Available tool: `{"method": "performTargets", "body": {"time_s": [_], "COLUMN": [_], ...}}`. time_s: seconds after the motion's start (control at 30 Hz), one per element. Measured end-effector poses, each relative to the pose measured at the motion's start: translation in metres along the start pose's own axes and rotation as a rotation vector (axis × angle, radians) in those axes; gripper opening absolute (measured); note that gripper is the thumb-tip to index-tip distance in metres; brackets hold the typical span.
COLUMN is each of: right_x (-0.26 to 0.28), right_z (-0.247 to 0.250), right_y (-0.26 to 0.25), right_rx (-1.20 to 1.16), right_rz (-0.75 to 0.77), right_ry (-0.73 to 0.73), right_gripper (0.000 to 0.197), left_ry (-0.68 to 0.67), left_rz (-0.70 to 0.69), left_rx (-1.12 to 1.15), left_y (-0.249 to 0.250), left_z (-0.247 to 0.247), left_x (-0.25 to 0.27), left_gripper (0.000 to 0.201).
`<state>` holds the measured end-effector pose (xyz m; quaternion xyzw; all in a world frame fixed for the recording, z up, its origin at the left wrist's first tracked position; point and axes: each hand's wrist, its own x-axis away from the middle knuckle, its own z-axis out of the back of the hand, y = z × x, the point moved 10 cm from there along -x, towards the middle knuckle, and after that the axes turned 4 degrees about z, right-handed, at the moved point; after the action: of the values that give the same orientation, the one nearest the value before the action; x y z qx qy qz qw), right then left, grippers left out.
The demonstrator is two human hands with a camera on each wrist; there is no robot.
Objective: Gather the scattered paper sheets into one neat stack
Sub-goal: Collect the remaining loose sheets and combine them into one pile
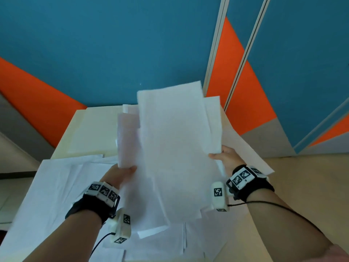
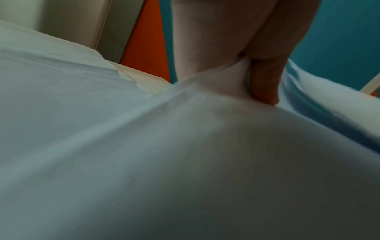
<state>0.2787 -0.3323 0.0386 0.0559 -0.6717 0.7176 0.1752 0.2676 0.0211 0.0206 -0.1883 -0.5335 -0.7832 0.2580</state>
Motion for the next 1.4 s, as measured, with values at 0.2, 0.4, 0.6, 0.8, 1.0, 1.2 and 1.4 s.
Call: {"method": "performTargets", "body": {"time_s": [0.2,0.4,0.6,0.8,1.0,1.2,1.4], "right_x": [0.023,0.028,0.030,-0.003,-0.016,-0.025,-0.034], "right_z": [-0.065,-0.066,-0.076,0.006,0.096,0.087,0.072], "right_y": [0.028,0.025,0.027,0.041,0.072,0.091,0.086], "right_rx": [-0.018,0.024,-0.002,0.271,0.738,0.938,0.893], "right_rz": [-0.115,-0.076,-0.067,-0.055,-0.248,-0.390,-0.367], "right_ry": [-0.279,-0.224,-0.290,0.076,0.331,0.185,0.093], "right_gripper": [0.061,0.047,0.038,0.019,0.045,0.086,0.068], "left_ry": [-0.256,-0.353,-0.074,0.106,0.208,0.221,0.236], "left_rz": [0.044,0.035,-0.026,-0.021,-0.013,0.022,0.029], "left_rx": [0.309,0.453,0.070,0.047,0.038,0.151,0.223], "left_y": [0.001,-0.003,-0.017,-0.024,-0.035,-0.052,-0.061], "left_z": [-0.030,-0.031,-0.016,-0.006,0.023,0.039,0.045], "left_x": [0.013,0.017,-0.002,-0.020,-0.033,-0.042,-0.045], "left_gripper": [0.033,0.076,0.051,0.042,0.041,0.032,0.019]}}
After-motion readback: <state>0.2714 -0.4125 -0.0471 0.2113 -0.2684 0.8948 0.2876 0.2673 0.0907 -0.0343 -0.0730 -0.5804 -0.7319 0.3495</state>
